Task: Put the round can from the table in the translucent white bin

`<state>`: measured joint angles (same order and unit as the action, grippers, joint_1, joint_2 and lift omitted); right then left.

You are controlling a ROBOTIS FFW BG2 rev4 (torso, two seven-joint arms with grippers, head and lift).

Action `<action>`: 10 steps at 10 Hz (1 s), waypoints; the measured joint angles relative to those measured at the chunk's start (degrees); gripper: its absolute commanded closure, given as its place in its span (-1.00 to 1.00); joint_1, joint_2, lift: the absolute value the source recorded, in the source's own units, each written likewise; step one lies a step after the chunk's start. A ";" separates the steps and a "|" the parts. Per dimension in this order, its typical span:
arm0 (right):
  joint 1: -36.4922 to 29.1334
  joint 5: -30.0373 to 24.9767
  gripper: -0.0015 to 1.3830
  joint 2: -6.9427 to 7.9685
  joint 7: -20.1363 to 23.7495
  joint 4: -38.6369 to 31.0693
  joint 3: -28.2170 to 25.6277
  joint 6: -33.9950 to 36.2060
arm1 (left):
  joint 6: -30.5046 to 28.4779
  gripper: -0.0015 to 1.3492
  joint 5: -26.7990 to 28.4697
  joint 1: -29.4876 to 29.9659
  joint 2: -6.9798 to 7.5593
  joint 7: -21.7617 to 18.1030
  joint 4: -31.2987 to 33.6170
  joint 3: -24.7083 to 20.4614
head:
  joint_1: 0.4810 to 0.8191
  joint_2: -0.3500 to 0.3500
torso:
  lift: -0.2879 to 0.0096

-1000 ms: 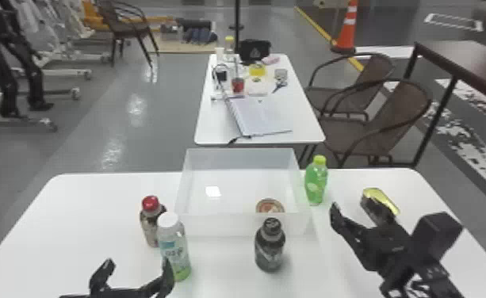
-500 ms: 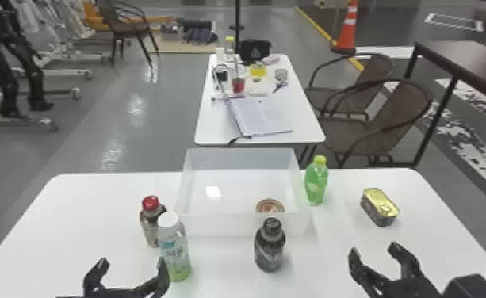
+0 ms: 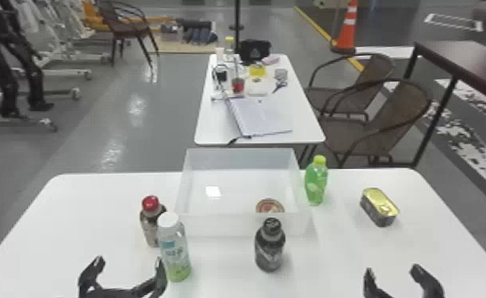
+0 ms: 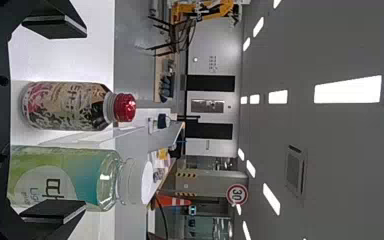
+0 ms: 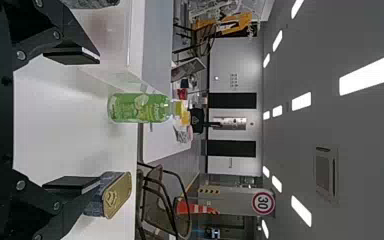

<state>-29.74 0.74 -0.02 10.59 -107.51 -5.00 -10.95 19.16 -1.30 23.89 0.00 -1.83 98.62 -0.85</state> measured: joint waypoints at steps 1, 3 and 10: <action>-0.84 -1.96 -0.42 0.02 -1.79 -1.49 0.04 0.33 | -0.03 -0.85 0.75 0.15 0.00 0.11 0.46 -0.17 | -0.60 0.00 | 0.26; -2.86 -4.70 -0.42 0.02 -4.80 -3.90 0.23 1.39 | -0.16 -0.85 1.50 0.65 0.00 1.05 1.14 -0.28 | -0.60 0.00 | 0.26; -3.60 -1.72 -0.52 0.02 -4.63 -2.29 1.12 1.63 | -0.87 -0.85 2.27 1.87 0.00 2.36 2.32 -0.40 | -0.60 0.00 | 0.26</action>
<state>-33.33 -0.99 0.00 5.96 -109.81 -3.88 -9.31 18.29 0.97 25.76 0.00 0.53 100.94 -1.25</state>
